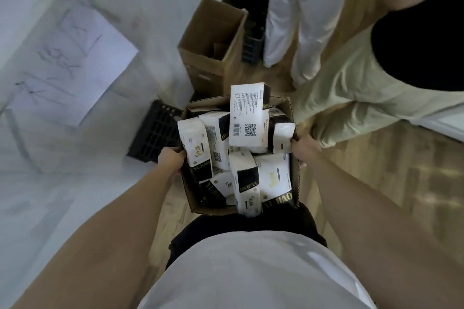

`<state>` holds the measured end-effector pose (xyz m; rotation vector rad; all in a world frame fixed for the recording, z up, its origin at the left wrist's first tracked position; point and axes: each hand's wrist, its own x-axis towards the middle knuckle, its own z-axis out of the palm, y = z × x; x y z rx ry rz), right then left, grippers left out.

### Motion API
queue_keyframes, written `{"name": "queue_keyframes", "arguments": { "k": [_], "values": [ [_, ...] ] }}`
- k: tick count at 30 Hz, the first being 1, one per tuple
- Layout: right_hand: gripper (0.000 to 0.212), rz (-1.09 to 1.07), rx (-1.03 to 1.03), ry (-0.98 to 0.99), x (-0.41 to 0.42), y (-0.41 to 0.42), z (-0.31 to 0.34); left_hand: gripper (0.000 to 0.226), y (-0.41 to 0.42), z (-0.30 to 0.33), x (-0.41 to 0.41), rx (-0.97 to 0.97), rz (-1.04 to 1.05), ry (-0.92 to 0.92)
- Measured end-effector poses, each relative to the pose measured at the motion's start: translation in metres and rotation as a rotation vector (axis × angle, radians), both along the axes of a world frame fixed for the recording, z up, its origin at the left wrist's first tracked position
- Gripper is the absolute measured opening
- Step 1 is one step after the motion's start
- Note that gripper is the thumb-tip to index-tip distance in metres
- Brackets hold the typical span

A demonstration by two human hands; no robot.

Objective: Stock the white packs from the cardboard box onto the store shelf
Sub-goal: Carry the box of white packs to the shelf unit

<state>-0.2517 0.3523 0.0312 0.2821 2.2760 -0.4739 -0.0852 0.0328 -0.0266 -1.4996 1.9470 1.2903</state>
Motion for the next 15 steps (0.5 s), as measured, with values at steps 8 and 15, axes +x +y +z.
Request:
{"name": "queue_keyframes", "arguments": {
  "k": [8,15],
  "values": [
    [0.032,-0.359,-0.030,-0.046,0.036,0.113,-0.038,0.020,0.073,0.007,-0.061,-0.004,-0.304,-0.040],
    [0.032,-0.555,-0.119,0.018,0.070,0.188,-0.029,0.023,0.142,0.018,-0.113,-0.049,-0.519,-0.013]
  ]
}}
